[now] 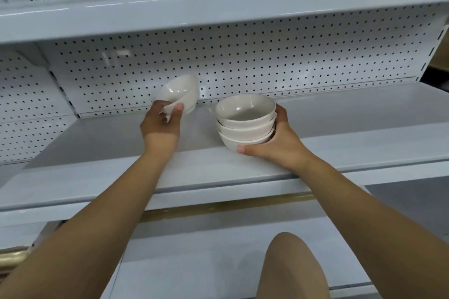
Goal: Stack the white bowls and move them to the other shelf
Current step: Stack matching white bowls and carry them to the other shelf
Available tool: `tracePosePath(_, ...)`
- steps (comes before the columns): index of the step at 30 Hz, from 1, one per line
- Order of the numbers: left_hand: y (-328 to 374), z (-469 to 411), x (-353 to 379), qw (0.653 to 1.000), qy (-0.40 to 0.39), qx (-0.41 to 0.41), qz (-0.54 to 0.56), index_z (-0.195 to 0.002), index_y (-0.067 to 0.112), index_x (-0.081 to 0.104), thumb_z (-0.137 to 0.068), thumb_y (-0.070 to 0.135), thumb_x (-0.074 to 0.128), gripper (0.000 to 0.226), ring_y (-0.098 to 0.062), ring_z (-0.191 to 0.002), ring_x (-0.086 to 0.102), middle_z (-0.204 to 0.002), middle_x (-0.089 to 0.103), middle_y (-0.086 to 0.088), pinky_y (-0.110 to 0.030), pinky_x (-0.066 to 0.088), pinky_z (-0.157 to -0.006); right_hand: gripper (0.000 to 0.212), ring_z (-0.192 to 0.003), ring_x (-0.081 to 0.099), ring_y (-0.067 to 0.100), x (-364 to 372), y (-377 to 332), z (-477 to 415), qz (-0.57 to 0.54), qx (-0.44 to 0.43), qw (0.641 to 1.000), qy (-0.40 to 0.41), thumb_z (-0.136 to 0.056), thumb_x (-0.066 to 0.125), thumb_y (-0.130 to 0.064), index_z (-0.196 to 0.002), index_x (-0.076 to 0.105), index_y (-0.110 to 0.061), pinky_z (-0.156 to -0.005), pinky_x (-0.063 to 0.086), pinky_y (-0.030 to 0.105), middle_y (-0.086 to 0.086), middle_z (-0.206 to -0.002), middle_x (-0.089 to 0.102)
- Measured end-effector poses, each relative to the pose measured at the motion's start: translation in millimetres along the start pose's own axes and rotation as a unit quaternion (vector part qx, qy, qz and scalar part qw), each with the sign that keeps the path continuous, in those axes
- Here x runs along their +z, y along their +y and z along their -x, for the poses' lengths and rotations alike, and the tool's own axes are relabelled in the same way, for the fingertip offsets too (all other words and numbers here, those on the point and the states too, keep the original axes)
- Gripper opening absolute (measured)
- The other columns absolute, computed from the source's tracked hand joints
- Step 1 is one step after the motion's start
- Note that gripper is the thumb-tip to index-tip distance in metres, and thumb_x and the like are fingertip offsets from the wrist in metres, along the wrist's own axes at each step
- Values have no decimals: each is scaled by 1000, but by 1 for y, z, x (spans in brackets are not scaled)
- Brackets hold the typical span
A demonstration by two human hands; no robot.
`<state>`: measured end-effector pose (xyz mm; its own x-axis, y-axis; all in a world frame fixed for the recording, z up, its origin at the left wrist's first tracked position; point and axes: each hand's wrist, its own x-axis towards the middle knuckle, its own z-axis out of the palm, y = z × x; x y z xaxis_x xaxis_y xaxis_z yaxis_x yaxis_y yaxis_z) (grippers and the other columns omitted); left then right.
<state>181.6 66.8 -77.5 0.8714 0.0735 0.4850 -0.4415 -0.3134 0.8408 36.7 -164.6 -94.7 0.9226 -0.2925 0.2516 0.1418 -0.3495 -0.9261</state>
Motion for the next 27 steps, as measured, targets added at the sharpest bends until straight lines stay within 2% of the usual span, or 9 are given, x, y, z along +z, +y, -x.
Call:
tracePosePath(3, 28, 17, -5, 994, -38, 19, 99, -97, 16, 60, -98, 30, 68, 16, 1, -77, 60, -92, 66, 5, -11, 45, -67, 116, -111, 56, -14, 0, 1, 0, -6, -3, 1000, -1, -59, 100, -22, -143, 23, -40, -85, 48, 5, -25, -126, 55)
tracePosePath(7, 69, 36, -11, 981, -88, 59, 162, -93, 20, 55, -101, 26, 64, 13, 4, -78, 57, -89, 62, 7, -12, 44, -73, 119, -118, 56, -7, -1, 3, -1, -13, -9, 1000, -10, -58, 100, -24, -147, 22, -37, -88, 48, 9, -22, -131, 54)
tracePosePath(9, 83, 44, -11, 974, -126, 76, 171, -93, 23, 56, -101, 26, 64, 12, 3, -83, 60, -90, 64, 7, -15, 47, -77, 121, -120, 55, -6, 0, 3, -1, -13, -11, 1000, -10, -58, 101, -27, -148, 20, -38, -90, 49, 11, -20, -134, 53)
tracePosePath(11, 90, 50, -8, 966, -174, 90, 170, -94, 23, 59, -100, 28, 66, 10, -3, -88, 63, -90, 66, 9, -24, 50, -83, 121, -122, 55, -5, 0, 2, -1, -17, -12, 1000, -11, -58, 100, -30, -148, 20, -38, -95, 48, 14, -18, -136, 53)
tracePosePath(16, 90, 59, 5, 960, -232, 142, 71, -96, 27, 63, -96, 44, 66, 17, -17, -105, 64, -96, 68, 10, -42, 51, -97, 123, -122, 56, 3, -1, 2, -1, -14, -16, 1000, -11, -58, 100, -33, -150, 19, -33, -99, 51, 23, -13, -137, 53)
tracePosePath(19, 87, 58, 10, 958, -246, 146, 37, -95, 26, 65, -95, 44, 67, 17, -18, -103, 62, -100, 68, 6, -37, 49, -94, 121, -122, 57, 3, -2, 3, 0, -15, -14, 1000, -7, -58, 100, -31, -149, 21, -32, -99, 52, 25, -14, -136, 54)
tracePosePath(27, 83, 50, 4, 958, -254, 133, 7, -100, 23, 69, -94, 33, 73, 12, -5, -112, 60, -109, 70, 9, -16, 44, -95, 122, -125, 56, 3, -1, 6, -3, -24, -18, 1000, -8, -55, 102, -33, -148, 23, -36, -96, 49, 17, -16, -140, 53)
